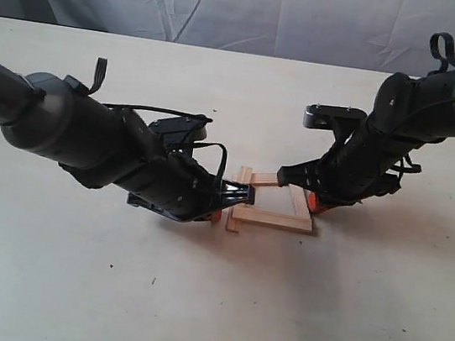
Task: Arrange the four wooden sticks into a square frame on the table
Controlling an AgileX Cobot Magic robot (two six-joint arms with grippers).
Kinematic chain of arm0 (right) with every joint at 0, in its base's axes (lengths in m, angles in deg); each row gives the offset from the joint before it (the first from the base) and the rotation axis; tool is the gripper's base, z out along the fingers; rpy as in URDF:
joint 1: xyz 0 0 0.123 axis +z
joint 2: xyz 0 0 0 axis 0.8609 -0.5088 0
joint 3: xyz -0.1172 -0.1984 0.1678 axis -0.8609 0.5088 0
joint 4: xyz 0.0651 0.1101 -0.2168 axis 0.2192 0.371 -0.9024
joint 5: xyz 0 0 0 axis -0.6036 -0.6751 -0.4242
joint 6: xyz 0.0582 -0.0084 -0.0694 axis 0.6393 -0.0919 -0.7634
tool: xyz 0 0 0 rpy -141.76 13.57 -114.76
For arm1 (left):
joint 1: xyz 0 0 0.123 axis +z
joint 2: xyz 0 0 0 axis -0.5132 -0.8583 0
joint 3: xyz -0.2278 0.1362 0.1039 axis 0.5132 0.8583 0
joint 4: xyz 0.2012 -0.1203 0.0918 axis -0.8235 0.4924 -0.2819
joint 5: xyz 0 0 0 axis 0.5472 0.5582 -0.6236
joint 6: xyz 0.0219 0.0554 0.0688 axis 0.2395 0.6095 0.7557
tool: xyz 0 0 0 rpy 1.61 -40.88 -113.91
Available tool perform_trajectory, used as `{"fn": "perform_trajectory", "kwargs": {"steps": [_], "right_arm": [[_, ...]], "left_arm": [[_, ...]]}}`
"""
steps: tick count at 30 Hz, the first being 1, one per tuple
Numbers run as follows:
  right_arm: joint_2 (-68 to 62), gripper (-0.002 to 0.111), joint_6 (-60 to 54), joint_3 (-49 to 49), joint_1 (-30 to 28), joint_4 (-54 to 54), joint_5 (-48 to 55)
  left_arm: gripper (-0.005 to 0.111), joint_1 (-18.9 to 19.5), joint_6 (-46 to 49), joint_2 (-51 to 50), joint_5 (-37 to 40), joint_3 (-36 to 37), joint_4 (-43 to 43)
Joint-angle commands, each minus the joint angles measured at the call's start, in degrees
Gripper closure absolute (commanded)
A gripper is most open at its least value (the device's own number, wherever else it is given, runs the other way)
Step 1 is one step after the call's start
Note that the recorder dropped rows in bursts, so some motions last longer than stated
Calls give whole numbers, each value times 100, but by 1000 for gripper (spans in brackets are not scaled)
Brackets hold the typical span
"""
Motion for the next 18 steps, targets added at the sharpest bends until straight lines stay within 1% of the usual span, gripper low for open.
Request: {"fn": "perform_trajectory", "kwargs": {"steps": [1, 18], "right_arm": [[-14, 108, -32, -2, -17, 117, -4], [-14, 108, -64, -2, -17, 267, 49]], "left_arm": [[107, -110, 21, -229, 151, 31, 32], [107, -125, 21, -228, 155, 31, 293]]}}
